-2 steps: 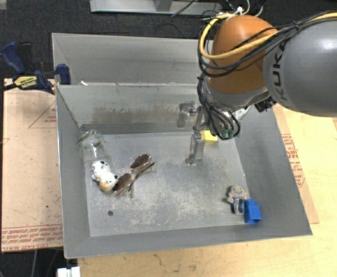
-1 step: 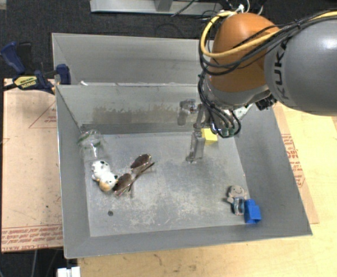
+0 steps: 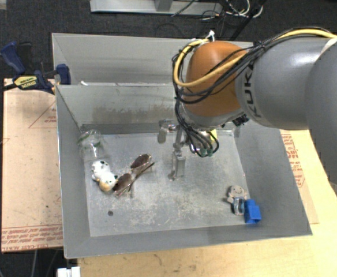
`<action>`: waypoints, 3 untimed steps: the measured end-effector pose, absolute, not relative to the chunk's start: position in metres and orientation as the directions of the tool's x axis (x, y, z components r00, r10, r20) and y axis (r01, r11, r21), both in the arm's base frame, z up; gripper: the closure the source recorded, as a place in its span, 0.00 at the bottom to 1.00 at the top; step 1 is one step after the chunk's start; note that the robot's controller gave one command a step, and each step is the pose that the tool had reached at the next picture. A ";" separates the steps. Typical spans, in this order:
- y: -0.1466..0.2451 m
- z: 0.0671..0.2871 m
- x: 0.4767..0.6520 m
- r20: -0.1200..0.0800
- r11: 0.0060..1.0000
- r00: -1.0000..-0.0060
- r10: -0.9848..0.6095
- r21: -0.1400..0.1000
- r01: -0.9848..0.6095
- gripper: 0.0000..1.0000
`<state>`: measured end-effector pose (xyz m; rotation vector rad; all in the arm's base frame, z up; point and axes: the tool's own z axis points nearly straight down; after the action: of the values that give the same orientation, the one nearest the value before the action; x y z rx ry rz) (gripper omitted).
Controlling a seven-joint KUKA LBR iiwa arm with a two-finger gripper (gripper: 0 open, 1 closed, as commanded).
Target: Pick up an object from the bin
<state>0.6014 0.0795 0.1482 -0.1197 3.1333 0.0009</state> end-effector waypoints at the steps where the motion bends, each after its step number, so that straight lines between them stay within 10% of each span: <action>1: 0.155 0.136 0.604 -0.003 0.936 -0.936 -0.353 0.001 -0.353 0.00; 2: 0.226 0.137 0.604 -0.005 0.918 -0.918 -0.397 0.002 -0.397 0.00; 3: 0.172 0.076 0.592 -0.005 0.831 -0.831 -0.557 0.000 -0.557 0.00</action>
Offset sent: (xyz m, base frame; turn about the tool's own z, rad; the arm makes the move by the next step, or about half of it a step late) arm 0.0040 0.0734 -0.0071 -0.3163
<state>0.5923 0.1723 0.0759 -0.9124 3.0015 0.0029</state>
